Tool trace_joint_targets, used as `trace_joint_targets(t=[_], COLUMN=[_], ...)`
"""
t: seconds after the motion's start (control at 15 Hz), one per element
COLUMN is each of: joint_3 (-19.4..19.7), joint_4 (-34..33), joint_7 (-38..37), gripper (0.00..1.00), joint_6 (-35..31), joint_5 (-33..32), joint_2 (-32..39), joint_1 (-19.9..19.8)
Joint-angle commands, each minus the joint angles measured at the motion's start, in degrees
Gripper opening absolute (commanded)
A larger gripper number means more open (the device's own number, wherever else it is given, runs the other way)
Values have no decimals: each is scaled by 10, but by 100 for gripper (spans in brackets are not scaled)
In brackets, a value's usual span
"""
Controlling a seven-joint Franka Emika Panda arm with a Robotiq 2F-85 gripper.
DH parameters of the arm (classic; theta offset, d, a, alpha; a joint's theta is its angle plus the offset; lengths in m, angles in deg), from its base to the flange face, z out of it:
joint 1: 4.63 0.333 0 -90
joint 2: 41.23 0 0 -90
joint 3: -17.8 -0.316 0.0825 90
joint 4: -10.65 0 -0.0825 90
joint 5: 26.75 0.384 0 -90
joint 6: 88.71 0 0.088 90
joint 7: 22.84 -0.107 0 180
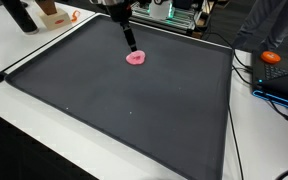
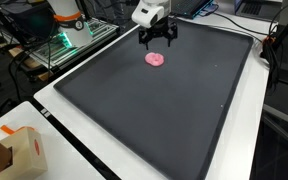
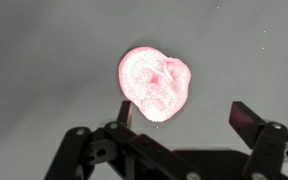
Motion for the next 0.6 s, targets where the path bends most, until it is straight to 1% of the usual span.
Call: trace_joint_targets(t=[0.0,0.07,0.33,0.53], joint_3=[-9,-12,-15,-21], joint_4=[-8,-7,-11,1], joint_7=[-23,-10,-11,0], gripper=[100,100,100,100], joint_6=[31,10,16,5], joint_5=[-51,-28,-37,-26], joint_2=[-16,-4,-8,9], joint_1=[6,-3,-1,0])
